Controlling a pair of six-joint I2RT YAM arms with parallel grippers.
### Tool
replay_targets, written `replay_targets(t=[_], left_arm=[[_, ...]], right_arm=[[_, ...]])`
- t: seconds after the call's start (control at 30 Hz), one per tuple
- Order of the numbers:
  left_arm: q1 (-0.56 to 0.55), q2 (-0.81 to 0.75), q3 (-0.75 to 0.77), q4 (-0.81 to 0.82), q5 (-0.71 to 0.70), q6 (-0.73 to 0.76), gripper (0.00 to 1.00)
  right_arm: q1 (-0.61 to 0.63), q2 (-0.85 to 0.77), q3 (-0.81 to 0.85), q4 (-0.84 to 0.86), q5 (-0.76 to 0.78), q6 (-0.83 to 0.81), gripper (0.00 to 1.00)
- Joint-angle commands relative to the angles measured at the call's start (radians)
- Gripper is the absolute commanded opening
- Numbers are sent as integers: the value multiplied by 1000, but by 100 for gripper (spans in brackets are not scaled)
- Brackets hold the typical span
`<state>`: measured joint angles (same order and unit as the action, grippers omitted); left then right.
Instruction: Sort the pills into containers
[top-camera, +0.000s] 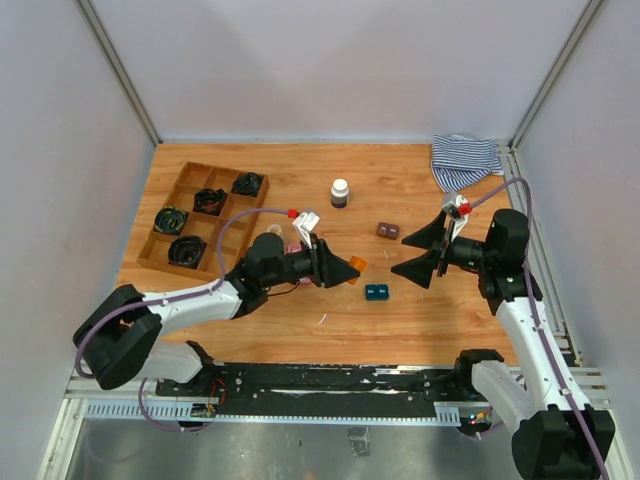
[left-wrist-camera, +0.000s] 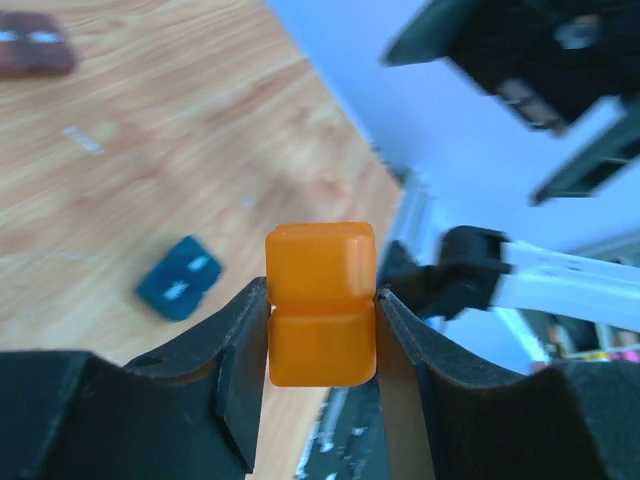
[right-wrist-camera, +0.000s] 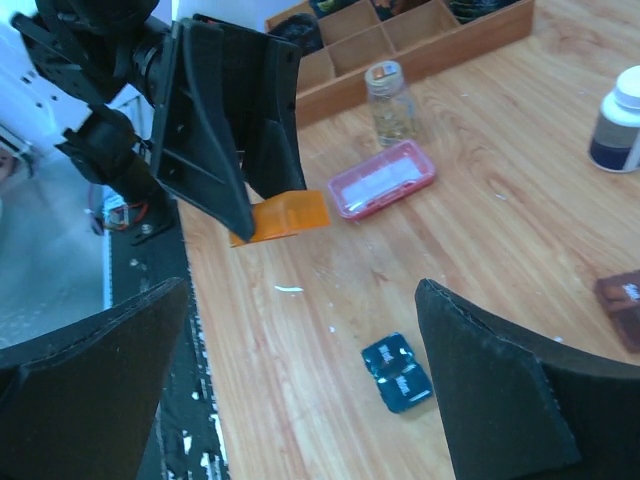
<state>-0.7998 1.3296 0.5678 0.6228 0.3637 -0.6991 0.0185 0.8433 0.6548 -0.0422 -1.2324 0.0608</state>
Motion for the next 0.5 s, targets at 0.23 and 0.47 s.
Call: replay_targets(t=[0.23,0.47], left_arm=[[4,29,-104,830,322,-446,12],[4,178,-97,1154,384,-691,10]], right_arm=[[79,8,-8,262,-64,337,98],[85,-9,33,225,-140,336,98]])
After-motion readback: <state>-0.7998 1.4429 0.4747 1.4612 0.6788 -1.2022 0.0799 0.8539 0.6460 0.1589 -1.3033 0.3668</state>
